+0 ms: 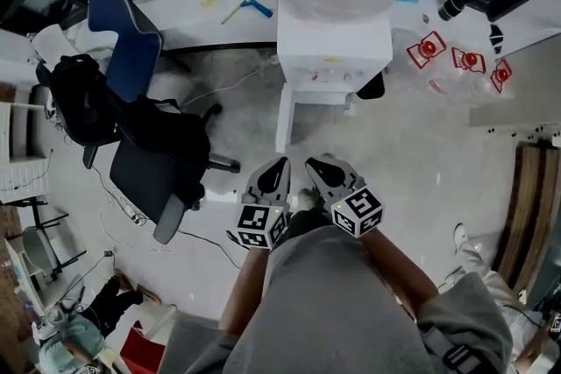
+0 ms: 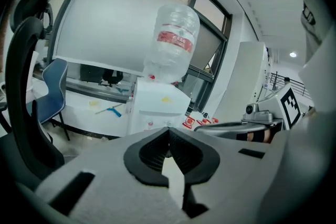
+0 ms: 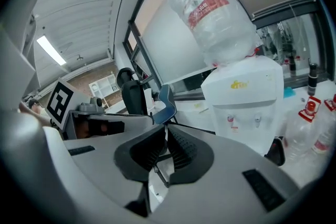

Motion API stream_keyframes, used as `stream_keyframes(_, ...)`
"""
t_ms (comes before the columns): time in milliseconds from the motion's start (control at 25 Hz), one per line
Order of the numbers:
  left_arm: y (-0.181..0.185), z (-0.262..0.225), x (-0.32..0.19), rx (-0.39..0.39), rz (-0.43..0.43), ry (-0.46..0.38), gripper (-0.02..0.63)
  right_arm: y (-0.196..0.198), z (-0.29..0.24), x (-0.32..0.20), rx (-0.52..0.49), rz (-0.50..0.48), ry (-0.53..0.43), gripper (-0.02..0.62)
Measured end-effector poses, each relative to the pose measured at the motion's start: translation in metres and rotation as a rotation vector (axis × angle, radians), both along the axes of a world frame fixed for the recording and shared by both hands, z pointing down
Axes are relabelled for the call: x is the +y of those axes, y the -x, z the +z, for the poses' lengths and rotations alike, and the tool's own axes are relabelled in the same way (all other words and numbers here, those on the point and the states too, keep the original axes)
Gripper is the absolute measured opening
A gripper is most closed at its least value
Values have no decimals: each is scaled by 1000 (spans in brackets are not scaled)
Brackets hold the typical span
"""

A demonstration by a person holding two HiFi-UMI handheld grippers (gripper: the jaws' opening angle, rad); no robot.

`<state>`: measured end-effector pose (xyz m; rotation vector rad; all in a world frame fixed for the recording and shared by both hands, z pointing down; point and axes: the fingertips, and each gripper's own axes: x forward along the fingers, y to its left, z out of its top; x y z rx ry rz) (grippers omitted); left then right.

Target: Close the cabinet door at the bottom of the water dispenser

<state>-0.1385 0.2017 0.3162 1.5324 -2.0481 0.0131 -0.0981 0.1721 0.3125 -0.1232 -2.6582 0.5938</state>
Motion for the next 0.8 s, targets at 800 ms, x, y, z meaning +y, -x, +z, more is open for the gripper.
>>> stream_keyframes(800,43,64,-44,-44,378,86,6,33,76,-41,87,397,63,12)
